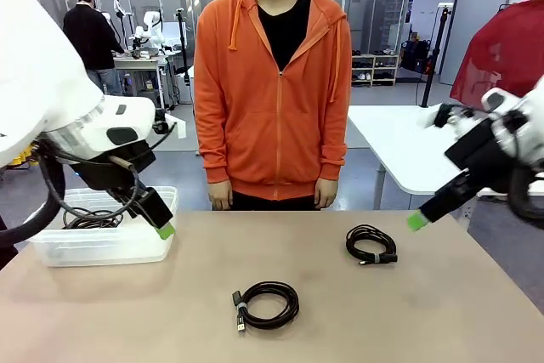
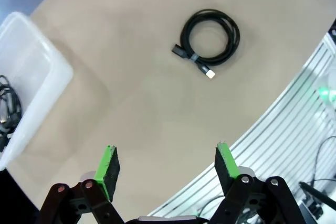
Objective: Organize and store the cables.
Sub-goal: Place the USB Extension Cable into the Organizing box.
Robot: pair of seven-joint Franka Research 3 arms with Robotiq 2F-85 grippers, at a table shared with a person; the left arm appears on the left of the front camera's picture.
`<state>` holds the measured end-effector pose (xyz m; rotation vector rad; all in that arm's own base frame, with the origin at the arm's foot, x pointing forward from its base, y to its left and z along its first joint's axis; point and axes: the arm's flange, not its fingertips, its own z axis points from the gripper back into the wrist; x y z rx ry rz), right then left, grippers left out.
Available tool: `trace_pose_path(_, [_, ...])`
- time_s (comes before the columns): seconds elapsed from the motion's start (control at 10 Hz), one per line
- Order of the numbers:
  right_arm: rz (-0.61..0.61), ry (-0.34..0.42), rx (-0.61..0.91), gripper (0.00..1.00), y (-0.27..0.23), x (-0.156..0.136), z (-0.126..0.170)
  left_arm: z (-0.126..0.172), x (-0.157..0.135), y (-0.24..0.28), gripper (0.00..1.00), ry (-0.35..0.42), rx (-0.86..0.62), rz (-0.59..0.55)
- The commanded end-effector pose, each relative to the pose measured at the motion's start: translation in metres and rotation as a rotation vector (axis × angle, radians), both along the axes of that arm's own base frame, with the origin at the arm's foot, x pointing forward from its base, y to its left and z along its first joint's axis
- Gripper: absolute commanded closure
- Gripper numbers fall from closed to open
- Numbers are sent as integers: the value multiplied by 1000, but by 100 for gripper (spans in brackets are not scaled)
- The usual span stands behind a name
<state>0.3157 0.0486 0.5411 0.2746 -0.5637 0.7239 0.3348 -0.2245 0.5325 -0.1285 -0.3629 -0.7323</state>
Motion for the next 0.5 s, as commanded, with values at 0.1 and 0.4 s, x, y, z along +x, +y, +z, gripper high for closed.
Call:
trace_pose_path(0.1, [-9, -76, -54, 0, -28, -58, 27, -33, 42, -26, 8, 194, -21, 52])
trace_pose_path(0.4, [6, -122, -88, 0, -34, -75, 69, -77, 74, -47, 8, 213, -104, 132])
